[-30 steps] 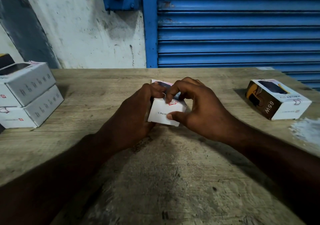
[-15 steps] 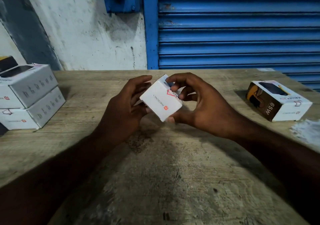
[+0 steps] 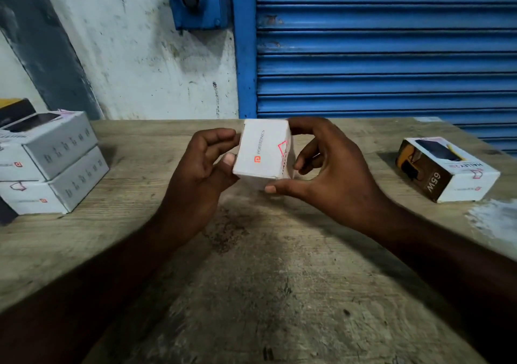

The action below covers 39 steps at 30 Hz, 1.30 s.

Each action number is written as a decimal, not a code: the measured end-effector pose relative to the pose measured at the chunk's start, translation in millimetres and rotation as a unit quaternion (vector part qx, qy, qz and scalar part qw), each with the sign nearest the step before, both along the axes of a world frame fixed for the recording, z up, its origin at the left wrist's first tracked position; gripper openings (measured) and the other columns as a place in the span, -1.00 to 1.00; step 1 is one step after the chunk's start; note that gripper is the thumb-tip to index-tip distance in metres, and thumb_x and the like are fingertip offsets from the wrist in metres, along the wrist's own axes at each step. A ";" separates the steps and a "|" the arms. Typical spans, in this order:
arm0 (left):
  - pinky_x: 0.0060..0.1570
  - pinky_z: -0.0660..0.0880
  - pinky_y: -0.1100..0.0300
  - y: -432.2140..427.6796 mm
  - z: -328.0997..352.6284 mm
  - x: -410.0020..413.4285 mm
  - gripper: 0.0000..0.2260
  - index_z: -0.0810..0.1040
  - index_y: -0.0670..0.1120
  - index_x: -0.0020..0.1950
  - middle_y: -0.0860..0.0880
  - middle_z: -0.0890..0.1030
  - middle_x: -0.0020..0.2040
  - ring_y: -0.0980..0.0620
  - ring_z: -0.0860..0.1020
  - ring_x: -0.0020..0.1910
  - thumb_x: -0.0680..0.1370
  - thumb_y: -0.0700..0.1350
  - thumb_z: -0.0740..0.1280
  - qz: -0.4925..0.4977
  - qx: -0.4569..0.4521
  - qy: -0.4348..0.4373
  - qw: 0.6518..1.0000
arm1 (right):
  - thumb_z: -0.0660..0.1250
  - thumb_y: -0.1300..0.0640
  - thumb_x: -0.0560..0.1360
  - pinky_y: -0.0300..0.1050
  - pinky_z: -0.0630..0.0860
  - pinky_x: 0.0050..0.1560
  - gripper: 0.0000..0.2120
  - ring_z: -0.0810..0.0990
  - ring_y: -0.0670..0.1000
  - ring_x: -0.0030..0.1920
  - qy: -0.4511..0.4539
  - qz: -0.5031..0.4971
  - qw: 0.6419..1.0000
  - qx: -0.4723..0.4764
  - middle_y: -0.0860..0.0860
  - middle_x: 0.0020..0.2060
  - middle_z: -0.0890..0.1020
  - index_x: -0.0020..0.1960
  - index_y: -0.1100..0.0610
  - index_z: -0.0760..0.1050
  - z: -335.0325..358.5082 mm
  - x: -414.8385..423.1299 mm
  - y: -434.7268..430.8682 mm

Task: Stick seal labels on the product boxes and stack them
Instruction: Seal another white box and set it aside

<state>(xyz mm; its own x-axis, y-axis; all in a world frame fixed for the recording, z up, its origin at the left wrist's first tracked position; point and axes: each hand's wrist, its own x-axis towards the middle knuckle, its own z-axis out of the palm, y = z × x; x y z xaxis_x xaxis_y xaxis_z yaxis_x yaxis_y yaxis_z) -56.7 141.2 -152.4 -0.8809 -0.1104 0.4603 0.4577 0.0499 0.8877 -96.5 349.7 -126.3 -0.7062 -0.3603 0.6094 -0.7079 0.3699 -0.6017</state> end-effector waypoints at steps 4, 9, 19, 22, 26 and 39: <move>0.08 0.59 0.19 3.7 -1.0 1.9 -0.83 0.47 -0.05 0.22 -0.01 0.68 0.15 0.03 0.63 0.21 0.65 -0.05 0.28 -0.016 0.015 -0.002 1.000 | 0.60 -0.29 0.16 -0.42 0.42 -0.17 -0.21 0.56 -0.20 -0.13 0.030 -0.055 0.998 -0.021 -0.16 0.16 0.57 0.30 -0.02 0.49 0.9 2.8 -2.1; 0.14 0.58 0.17 9.6 1.6 5.7 -0.58 0.40 -0.07 0.35 -0.08 0.61 0.29 0.02 0.59 0.28 0.52 -0.05 0.40 -0.025 -0.030 0.008 0.999 | 0.56 -0.37 0.14 -0.44 0.41 -0.16 -0.24 0.54 -0.17 -0.05 0.035 -0.073 0.995 -0.050 -0.13 0.10 0.53 0.23 -0.09 0.46 1.4 4.2 -3.9; 0.13 0.52 0.31 9.6 4.7 3.8 -0.46 0.32 -0.08 0.41 -0.04 0.56 0.28 0.14 0.58 0.26 0.49 -0.29 0.42 0.001 -0.027 0.033 0.999 | 0.62 -0.15 0.30 -0.34 0.46 -0.26 -0.49 0.58 -0.13 -0.27 0.001 -0.062 0.995 -0.078 -0.16 -0.02 0.59 0.16 -0.13 0.50 -0.1 4.1 -4.3; 0.21 0.48 0.30 9.6 7.3 4.7 -0.55 0.33 -0.14 0.42 -0.08 0.52 0.34 0.13 0.54 0.32 0.56 -0.30 0.33 0.009 -0.047 0.065 0.997 | 0.63 -0.10 0.32 -0.19 0.51 -0.27 -0.53 0.56 -0.10 -0.33 -0.023 -0.053 0.994 -0.097 -0.10 -0.10 0.61 0.14 -0.10 0.52 -1.1 3.0 -4.9; 0.25 0.47 0.29 8.5 8.1 7.5 -0.62 0.38 -0.10 0.45 0.09 0.57 0.34 0.18 0.52 0.34 0.62 -0.17 0.24 -0.002 -0.067 0.059 0.996 | 0.65 -0.05 0.30 -0.19 0.50 -0.31 -0.52 0.53 -0.12 -0.38 -0.053 -0.037 0.991 -0.115 -0.04 -0.25 0.58 0.08 0.00 0.48 -2.8 5.2 -6.0; 0.19 0.51 0.31 8.0 8.0 9.6 -0.52 0.45 -0.01 0.38 0.13 0.57 0.32 0.15 0.54 0.32 0.47 -0.19 0.40 -0.027 -0.073 0.055 0.995 | 0.61 -0.05 0.36 0.05 0.56 -0.26 -0.50 0.56 -0.07 -0.33 -0.031 -0.002 0.996 -0.079 -0.08 -0.33 0.55 0.11 0.02 0.39 -7.8 6.7 -5.9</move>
